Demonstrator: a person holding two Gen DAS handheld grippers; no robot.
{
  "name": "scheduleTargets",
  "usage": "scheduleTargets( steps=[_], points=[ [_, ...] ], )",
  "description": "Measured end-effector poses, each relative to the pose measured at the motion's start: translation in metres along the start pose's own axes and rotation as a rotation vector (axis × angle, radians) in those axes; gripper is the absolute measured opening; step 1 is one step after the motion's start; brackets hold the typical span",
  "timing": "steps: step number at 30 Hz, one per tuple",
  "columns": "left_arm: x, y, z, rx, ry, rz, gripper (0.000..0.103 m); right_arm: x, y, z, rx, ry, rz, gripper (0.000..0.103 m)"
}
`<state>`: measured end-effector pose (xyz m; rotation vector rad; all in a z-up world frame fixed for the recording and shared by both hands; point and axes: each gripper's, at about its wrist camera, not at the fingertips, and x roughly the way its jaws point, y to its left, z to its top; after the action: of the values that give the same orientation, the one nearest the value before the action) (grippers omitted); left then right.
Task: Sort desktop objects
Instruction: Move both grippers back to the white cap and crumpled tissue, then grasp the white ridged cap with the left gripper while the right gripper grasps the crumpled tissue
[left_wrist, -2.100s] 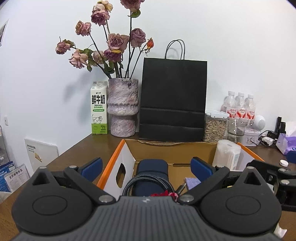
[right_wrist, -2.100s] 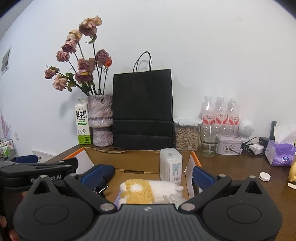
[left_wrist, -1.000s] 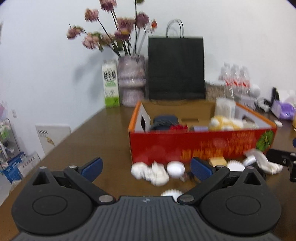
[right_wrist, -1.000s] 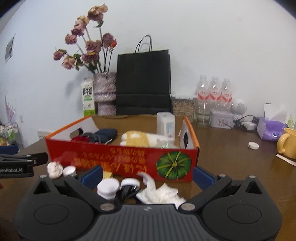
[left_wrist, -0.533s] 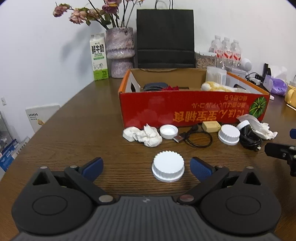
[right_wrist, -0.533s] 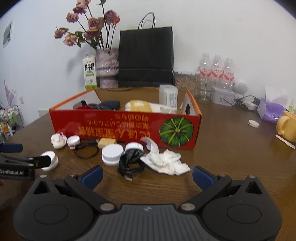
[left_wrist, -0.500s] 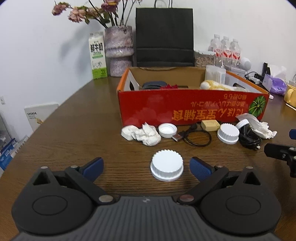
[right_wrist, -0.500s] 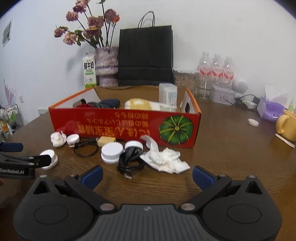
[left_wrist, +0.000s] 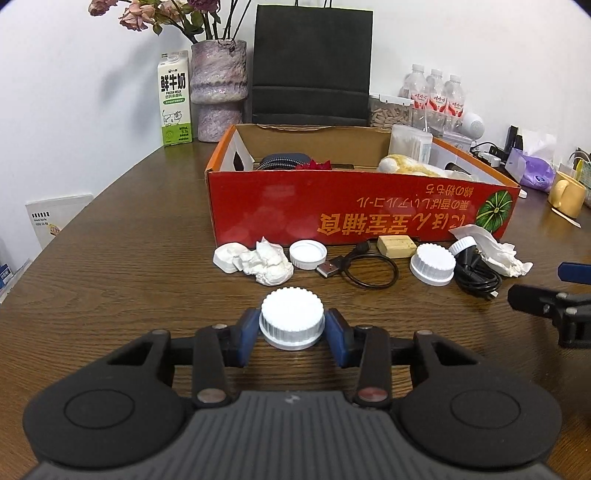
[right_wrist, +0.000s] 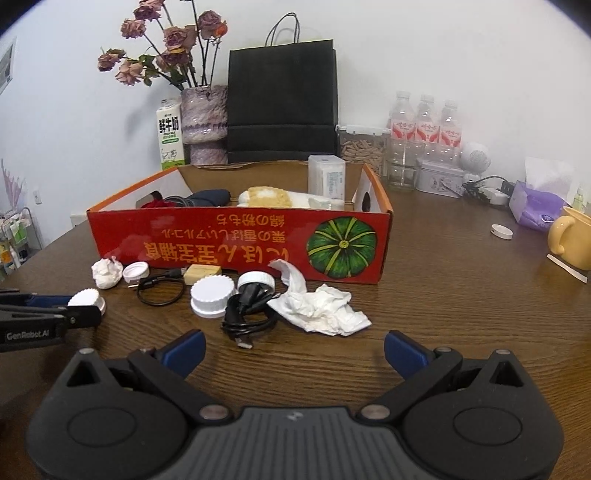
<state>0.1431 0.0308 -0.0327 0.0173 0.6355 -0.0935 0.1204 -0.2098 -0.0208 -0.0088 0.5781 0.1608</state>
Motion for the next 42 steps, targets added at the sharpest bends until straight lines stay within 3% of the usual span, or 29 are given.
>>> scheduleTargets(
  steps=[7, 14, 16, 18, 21, 23, 32, 42],
  points=[
    [0.0, -0.001, 0.0, 0.009, 0.003, 0.009, 0.04, 0.011, -0.023, 0.016, 0.042, -0.006, -0.029, 0.1],
    [0.001, -0.001, 0.001, 0.002, 0.004, 0.015, 0.041, 0.044, -0.036, 0.034, 0.097, 0.045, 0.004, 0.094],
    [0.002, -0.001, 0.001, 0.0, 0.004, 0.016, 0.041, 0.053, -0.037, 0.033, 0.111, 0.08, 0.011, 0.066],
    [0.002, -0.001, 0.001, 0.001, 0.004, 0.016, 0.041, 0.055, -0.036, 0.03, 0.111, 0.084, 0.013, 0.055],
    [0.002, -0.001, 0.001, 0.0, 0.004, 0.015, 0.041, 0.05, -0.036, 0.028, 0.12, 0.072, 0.038, 0.026],
    [0.002, -0.001, 0.001, 0.0, 0.004, 0.015, 0.041, 0.045, -0.036, 0.027, 0.116, 0.053, 0.042, 0.017],
    [-0.003, 0.001, 0.003, -0.02, -0.028, 0.015, 0.04, 0.007, -0.035, 0.029, 0.114, -0.049, 0.085, 0.014],
    [-0.028, -0.004, 0.051, -0.036, -0.188, -0.003, 0.04, -0.01, -0.023, 0.07, 0.087, -0.169, 0.127, 0.014]
  ],
)
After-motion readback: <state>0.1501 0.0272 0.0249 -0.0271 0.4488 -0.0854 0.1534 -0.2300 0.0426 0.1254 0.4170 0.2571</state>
